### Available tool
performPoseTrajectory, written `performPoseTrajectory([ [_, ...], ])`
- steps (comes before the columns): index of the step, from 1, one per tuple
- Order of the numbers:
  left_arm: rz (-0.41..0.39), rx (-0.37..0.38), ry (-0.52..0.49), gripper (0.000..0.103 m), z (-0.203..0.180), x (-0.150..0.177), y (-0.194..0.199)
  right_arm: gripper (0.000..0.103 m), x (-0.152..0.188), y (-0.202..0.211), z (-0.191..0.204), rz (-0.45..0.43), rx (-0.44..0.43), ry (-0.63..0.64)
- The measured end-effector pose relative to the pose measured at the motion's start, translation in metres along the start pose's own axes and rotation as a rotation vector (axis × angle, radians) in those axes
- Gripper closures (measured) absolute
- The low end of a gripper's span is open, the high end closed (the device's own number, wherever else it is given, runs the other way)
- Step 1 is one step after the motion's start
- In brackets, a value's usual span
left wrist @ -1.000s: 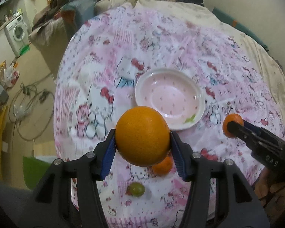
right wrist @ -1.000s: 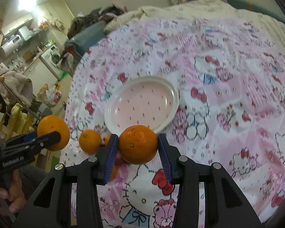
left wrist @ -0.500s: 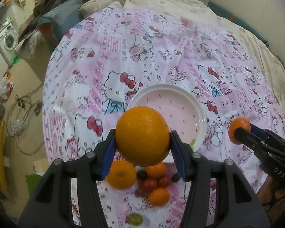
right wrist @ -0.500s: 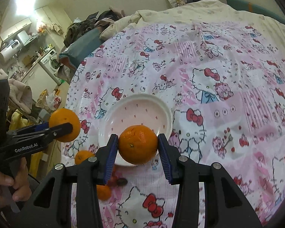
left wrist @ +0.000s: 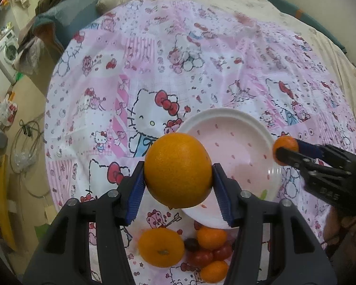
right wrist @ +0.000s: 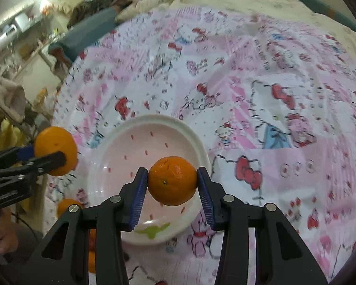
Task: Organize fruits
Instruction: 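Carry both fruits onto the white plate and open both tools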
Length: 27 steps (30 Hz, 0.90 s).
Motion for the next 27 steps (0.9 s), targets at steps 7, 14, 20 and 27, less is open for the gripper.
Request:
performPoseTrajectory([
  [7, 0.007, -0.007, -0.021, 0.052, 0.011, -0.005, -0.009, 0.059, 0.005, -0.047, 0.012, 0.086, -0.016, 0.08],
  [14, 0.035, 0.002, -0.002, 0.052, 0.012, -0.003, -0.016, 0.057, 0.013, -0.069, 0.007, 0.126, -0.007, 0.086],
  [20, 0.025, -0.014, 0.007, 0.052, 0.015, -0.005, -0.021, 0.048, 0.011, -0.068, 0.002, 0.112, -0.031, 0.034],
  [27, 0.032, 0.023, 0.009, 0.052, 0.005, -0.002, -0.032, 0.036, -0.007, -0.042, -0.006, 0.032, -0.049, -0.028],
])
Point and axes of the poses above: each gripper's, at about its wrist camera, not at the fingertips, and y roughly against the way its jaws point, z to its left, x to its underside, the point moved 10 cm from there along -y, roughly the way its jaws point, and after that the axes turned 7 degrees about -z, right-handed, at the moved point
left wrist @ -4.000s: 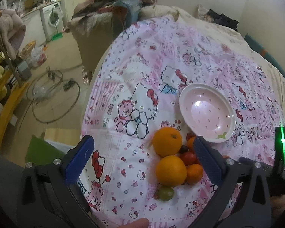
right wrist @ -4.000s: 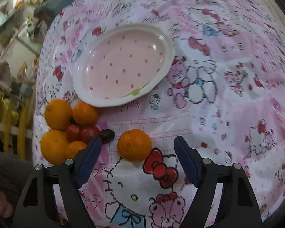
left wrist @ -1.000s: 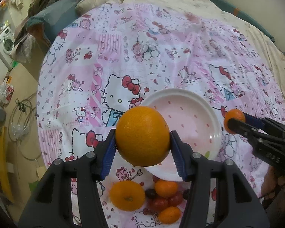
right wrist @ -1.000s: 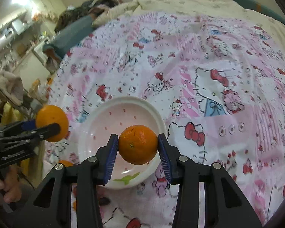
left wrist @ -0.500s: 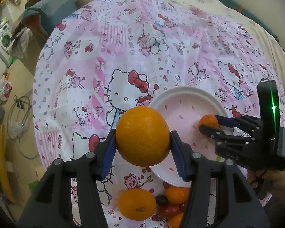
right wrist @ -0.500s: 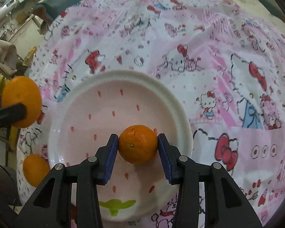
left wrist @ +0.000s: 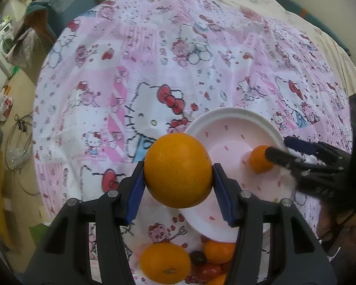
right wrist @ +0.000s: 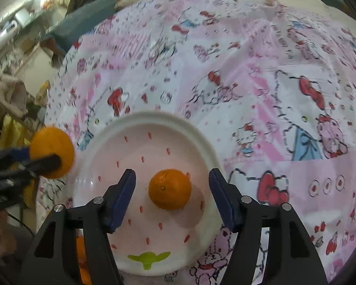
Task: Organize fruits
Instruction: 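Carry both fruits onto the white plate and open both tools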
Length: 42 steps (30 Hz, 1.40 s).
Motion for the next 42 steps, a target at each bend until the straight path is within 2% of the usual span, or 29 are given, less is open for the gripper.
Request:
performPoseTrajectory([
  [7, 0.03, 0.058, -0.012, 0.052, -0.032, -0.001, -0.016, 0.036, -0.003, 0.035, -0.027, -0.057, 0.022, -0.127],
  [11, 0.047, 0.063, -0.032, 0.052, -0.045, 0.001, -0.029, 0.036, -0.002, 0.055, -0.037, -0.084, 0.031, -0.169],
  [15, 0.051, 0.041, -0.017, 0.052, -0.048, -0.003, -0.039, 0.036, -0.005, 0.071, -0.043, -0.093, 0.059, -0.158],
  [18, 0.046, 0.036, -0.046, 0.052, -0.053, -0.005, -0.048, 0.036, -0.009, 0.088, -0.043, -0.13, 0.071, -0.151],
  [23, 0.069, 0.055, -0.046, 0.052, -0.058, -0.004, -0.061, 0.036, -0.005, 0.105, -0.045, -0.147, 0.08, -0.172],
  [26, 0.068, 0.054, -0.045, 0.051, -0.059, -0.003, -0.064, 0.034, -0.001, 0.11, -0.046, -0.15, 0.075, -0.199],
  [35, 0.062, 0.049, -0.07, 0.047, -0.06, -0.001, -0.063, 0.034, -0.004, 0.106, -0.043, -0.146, 0.086, -0.173],
  [36, 0.064, 0.048, -0.072, 0.044, -0.06, -0.001, -0.063, 0.034, -0.004, 0.105, -0.043, -0.145, 0.088, -0.171],
  [37, 0.06, 0.038, -0.072, 0.036, -0.058, -0.001, -0.062, 0.034, -0.004, 0.105, -0.043, -0.145, 0.089, -0.171],
  [39, 0.025, 0.032, -0.06, 0.032, -0.056, -0.005, -0.055, 0.034, -0.005, 0.105, -0.042, -0.146, 0.087, -0.171],
  [42, -0.018, 0.015, -0.064, 0.018, -0.053, -0.012, -0.045, 0.034, -0.004, 0.105, -0.041, -0.143, 0.082, -0.167],
])
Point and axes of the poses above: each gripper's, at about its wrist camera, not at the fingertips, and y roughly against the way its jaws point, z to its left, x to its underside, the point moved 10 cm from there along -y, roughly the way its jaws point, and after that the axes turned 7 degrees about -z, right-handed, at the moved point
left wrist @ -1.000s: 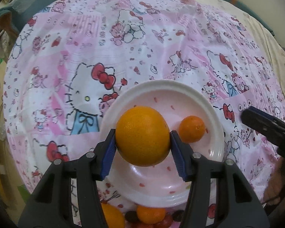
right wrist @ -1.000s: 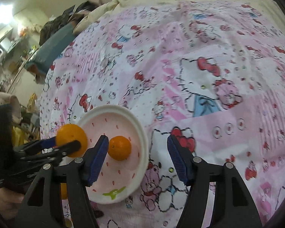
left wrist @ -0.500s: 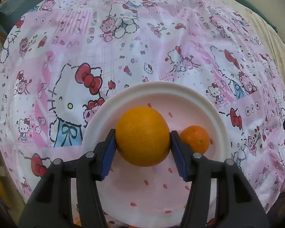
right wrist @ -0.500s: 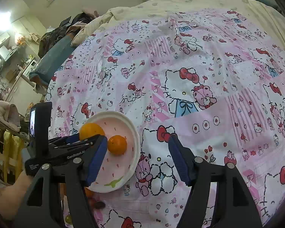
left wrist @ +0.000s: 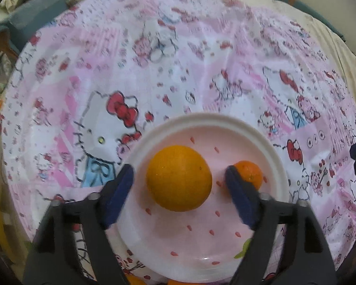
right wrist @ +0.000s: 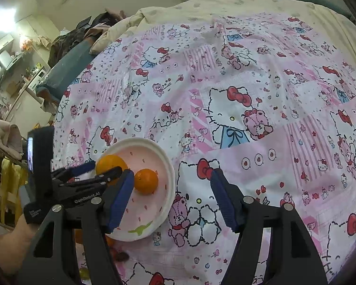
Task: Organize fruits
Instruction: 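Carry both fruits onto the white plate and open both tools, then grasp the second large orange with the left tool while the right tool approaches a dark grape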
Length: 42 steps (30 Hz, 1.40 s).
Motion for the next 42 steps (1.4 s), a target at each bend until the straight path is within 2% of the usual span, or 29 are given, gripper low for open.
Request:
performPoseTrajectory([
  [4, -0.017, 0.005, 0.029, 0.012, 0.006, -0.003, 0.009, 0.034, -0.001, 0.002, 0.003, -0.006, -0.001, 0.016],
  [9, -0.069, -0.074, 0.083, 0.012, 0.024, 0.0, 0.031, 0.034, -0.001, 0.004, 0.005, -0.009, -0.001, 0.019],
  [16, -0.11, -0.087, 0.077, 0.012, 0.033, 0.006, 0.075, 0.033, 0.0, 0.014, 0.01, -0.026, -0.001, 0.028],
  [22, -0.129, -0.112, 0.119, 0.012, 0.05, 0.022, 0.112, 0.032, 0.018, 0.03, 0.015, -0.023, -0.02, 0.011],
  [26, -0.141, -0.093, 0.157, 0.012, 0.055, 0.034, 0.135, 0.032, 0.031, 0.04, 0.026, -0.023, -0.038, 0.027],
  [33, -0.197, -0.12, 0.149, 0.012, 0.063, 0.058, 0.178, 0.031, 0.052, 0.055, 0.038, -0.021, -0.07, 0.026],
  [35, -0.226, -0.115, 0.182, 0.012, 0.068, 0.066, 0.187, 0.031, 0.058, 0.058, 0.04, -0.018, -0.075, 0.021],
  [38, -0.255, -0.064, 0.241, 0.012, 0.073, 0.076, 0.18, 0.031, 0.065, 0.06, 0.043, -0.012, -0.083, 0.016],
  [40, -0.214, -0.102, 0.247, 0.012, 0.08, 0.081, 0.162, 0.031, 0.067, 0.06, 0.042, -0.011, -0.079, 0.022],
  [42, -0.183, -0.074, 0.22, 0.012, 0.078, 0.08, 0.149, 0.031, 0.072, 0.059, 0.04, -0.002, -0.07, 0.022],
])
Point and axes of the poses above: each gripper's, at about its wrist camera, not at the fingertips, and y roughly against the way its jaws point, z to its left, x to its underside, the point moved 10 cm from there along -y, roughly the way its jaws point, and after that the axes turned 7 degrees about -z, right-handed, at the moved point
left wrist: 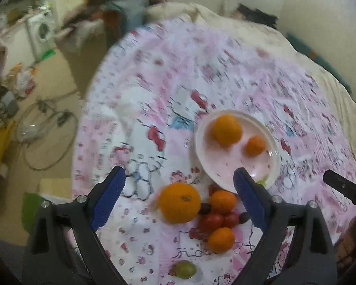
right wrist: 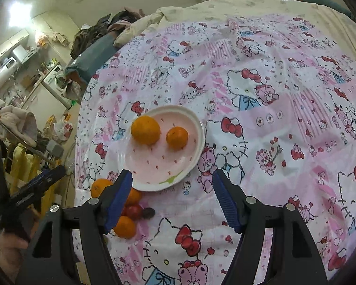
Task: Organize fruits
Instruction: 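Grasp the second large orange with the left tool while the right tool approaches a dark grape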
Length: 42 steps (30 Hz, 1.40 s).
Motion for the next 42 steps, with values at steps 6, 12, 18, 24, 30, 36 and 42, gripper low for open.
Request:
performPoseTrajectory([
  [6, 0.026, -0.01, 0.022, 0.012, 0.002, 0.002, -0.014, 0.031, 0.003, -0.003, 0.002, 0.01, -0.014, -0.009],
  [12, 0.089, -0.024, 0.102, 0.012, 0.008, 0.006, -0.052, 0.031, 0.012, -0.016, -0.005, 0.051, -0.006, -0.031],
  [18, 0.14, 0.006, 0.299, 0.012, 0.026, 0.001, -0.077, 0.031, 0.01, -0.021, -0.006, 0.052, -0.013, -0.055],
  [24, 0.234, 0.055, 0.493, 0.012, 0.04, 0.011, -0.103, 0.031, 0.018, -0.031, 0.003, 0.083, -0.059, -0.062],
  [30, 0.288, -0.023, 0.2, 0.012, 0.025, 0.021, -0.079, 0.031, 0.027, -0.04, 0.006, 0.112, -0.051, -0.042],
  [36, 0.367, 0.026, 0.052, 0.013, 0.006, 0.057, -0.065, 0.03, 0.026, -0.039, 0.01, 0.11, -0.057, -0.037],
  [42, 0.439, 0.024, 0.073, 0.03, 0.011, 0.082, -0.078, 0.03, 0.028, -0.038, 0.017, 0.109, -0.058, -0.012],
])
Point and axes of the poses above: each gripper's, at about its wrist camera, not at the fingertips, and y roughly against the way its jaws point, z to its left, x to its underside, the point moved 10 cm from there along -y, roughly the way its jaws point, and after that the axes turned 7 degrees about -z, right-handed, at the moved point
